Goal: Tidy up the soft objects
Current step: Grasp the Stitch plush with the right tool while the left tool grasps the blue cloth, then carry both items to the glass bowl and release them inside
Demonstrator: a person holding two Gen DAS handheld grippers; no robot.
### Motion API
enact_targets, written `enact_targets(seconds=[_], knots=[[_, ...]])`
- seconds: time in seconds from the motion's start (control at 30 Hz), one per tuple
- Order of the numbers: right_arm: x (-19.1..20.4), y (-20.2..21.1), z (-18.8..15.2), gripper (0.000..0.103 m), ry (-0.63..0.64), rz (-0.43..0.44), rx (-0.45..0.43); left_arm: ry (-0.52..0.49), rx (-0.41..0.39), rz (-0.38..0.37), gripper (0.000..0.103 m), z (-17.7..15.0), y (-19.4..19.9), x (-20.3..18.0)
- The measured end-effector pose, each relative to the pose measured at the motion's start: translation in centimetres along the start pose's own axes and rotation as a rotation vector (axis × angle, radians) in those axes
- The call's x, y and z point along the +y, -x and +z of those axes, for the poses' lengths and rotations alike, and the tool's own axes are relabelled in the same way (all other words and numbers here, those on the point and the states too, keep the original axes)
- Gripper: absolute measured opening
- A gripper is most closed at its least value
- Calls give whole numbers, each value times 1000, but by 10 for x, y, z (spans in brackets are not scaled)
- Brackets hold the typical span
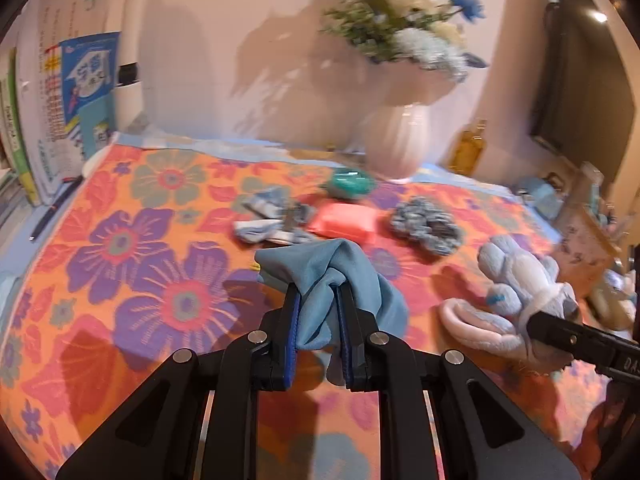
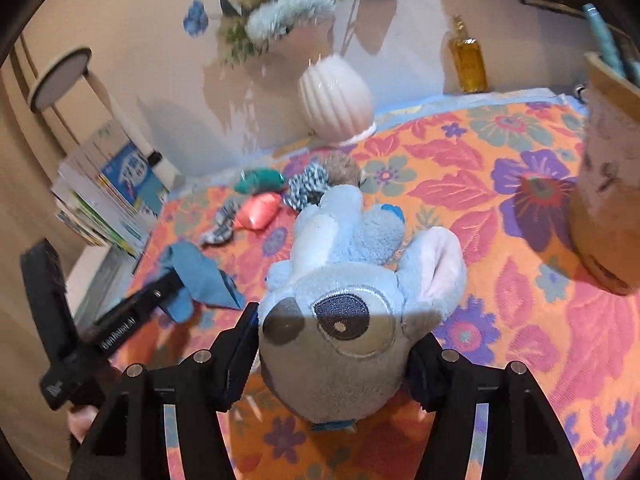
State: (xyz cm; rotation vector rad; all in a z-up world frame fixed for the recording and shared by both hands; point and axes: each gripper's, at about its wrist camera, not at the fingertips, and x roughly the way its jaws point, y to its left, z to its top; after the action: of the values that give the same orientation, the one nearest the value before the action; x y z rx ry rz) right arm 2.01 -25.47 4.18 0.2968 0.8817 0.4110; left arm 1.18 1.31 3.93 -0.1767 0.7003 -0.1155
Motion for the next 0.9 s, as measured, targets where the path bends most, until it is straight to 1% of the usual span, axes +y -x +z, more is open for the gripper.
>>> enact_targets(seconds=[0.07, 0.13, 0.27, 0.4, 0.47, 0.53, 0.57, 0.7, 0.8, 0.9], knots=[[3, 14, -1, 62, 8, -8, -17, 10, 0, -45, 13, -3, 10, -9], [2, 31, -3, 62, 20, -21, -35, -1, -3, -69, 13, -5, 19, -23], [-2, 61, -7, 62, 30, -68, -78, -64, -27, -91, 13, -3, 38, -58], [-16, 96, -11, 62, -3, -73, -127, -111, -60, -148, 13, 3, 59, -97], [-24, 114, -13, 62, -14, -89, -154, -137, -75, -176, 13, 5, 66, -118], [-34, 133, -13, 62, -33, -120, -179, -179, -91, -216, 13, 5, 73, -148], [-42, 145, -13, 62, -49, -138, -196, -194, -96, -226, 13, 4, 75, -157], [-72, 181, -13, 62, -123, -173, -253, -305, -112, -274, 13, 0, 80, -215], [-97, 208, -13, 62, -178, -224, -293, -359, -102, -335, 13, 0, 78, -255], [-123, 232, -13, 62, -223, -276, -335, -384, -79, -404, 13, 2, 74, -290]])
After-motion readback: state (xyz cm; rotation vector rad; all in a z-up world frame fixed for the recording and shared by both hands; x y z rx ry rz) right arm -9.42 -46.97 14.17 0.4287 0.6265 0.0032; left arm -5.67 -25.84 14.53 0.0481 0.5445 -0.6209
